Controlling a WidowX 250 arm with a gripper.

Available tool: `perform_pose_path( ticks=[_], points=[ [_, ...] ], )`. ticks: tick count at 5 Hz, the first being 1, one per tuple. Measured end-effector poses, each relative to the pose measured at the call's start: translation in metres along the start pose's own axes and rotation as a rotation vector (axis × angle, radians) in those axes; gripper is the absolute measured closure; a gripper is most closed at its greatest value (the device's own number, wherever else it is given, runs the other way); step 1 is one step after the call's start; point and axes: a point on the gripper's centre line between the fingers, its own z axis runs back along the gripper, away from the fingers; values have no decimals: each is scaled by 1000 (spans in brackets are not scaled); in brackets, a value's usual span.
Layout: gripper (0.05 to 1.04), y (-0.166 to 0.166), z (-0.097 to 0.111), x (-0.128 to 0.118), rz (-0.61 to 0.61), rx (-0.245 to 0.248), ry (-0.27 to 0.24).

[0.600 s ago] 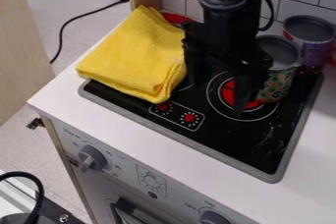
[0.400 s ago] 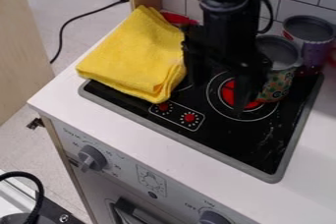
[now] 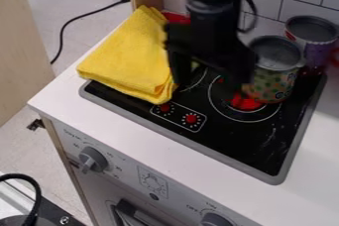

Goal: Put the yellow towel at the bottom of the left burner

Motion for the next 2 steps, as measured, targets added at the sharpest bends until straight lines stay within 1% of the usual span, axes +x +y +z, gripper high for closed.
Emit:
perform_pose_path(
  ticks=[1,2],
  points=[
    [396,22,13,7,104,-49,-35],
    [670,47,18,25,289,-13,-124]
  ],
)
